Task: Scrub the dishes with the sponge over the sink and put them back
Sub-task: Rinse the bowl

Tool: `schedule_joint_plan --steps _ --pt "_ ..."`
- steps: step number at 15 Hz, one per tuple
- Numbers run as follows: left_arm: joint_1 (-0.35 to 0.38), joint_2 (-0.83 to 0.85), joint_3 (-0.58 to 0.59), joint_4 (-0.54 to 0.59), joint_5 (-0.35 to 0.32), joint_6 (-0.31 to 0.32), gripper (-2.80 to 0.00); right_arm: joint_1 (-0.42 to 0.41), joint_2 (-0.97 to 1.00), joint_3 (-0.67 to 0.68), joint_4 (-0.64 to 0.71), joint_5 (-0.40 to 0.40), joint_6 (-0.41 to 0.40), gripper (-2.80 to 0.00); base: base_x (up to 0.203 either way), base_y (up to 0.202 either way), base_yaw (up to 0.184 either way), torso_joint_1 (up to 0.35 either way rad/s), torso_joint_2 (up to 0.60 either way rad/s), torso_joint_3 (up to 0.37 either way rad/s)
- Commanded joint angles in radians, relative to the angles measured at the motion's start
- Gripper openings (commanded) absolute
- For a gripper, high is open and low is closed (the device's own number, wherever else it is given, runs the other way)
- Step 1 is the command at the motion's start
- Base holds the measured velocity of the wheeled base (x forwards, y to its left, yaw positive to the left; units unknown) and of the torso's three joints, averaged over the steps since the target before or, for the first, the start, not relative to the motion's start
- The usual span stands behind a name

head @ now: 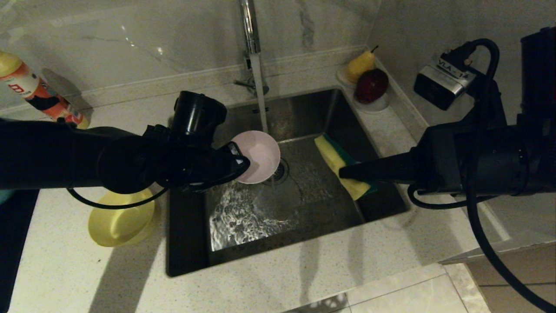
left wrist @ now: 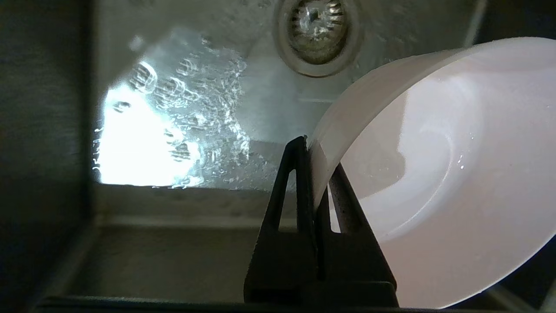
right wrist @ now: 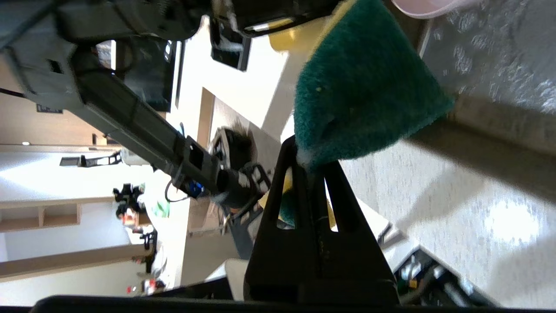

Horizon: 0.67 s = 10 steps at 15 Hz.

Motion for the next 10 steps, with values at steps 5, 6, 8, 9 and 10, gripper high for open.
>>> schedule_joint_plan --steps 5,6,8,9,10 --pt "0.002 0.107 -0.114 0.022 -0.004 -0.043 -2.80 -0.005 -0.026 0.045 -0.017 0.003 0.004 -2.80 0.000 0.000 0.000 0.000 0.00 0.000" --pt "0.002 0.120 -0.129 0.024 -0.004 -0.045 -2.80 -0.013 -0.027 0.047 -0.016 0.004 0.003 -2.80 0.000 0.000 0.000 0.000 0.00 0.000" --pt "0.002 0.114 -0.137 0.022 -0.004 -0.046 -2.80 -0.017 -0.027 0.045 -0.017 0.004 0.003 -2.80 0.000 0.000 0.000 0.000 0.00 0.000" --pt "0.007 0.115 -0.147 0.024 -0.004 -0.046 -2.80 -0.019 -0.027 0.045 -0.018 0.006 0.001 -2.80 0.000 0.000 0.000 0.000 0.00 0.000" --pt "0.010 0.112 -0.149 0.024 -0.004 -0.046 -2.80 -0.019 -0.027 0.045 -0.018 0.007 0.001 -2.80 0.000 0.000 0.000 0.000 0.00 0.000"
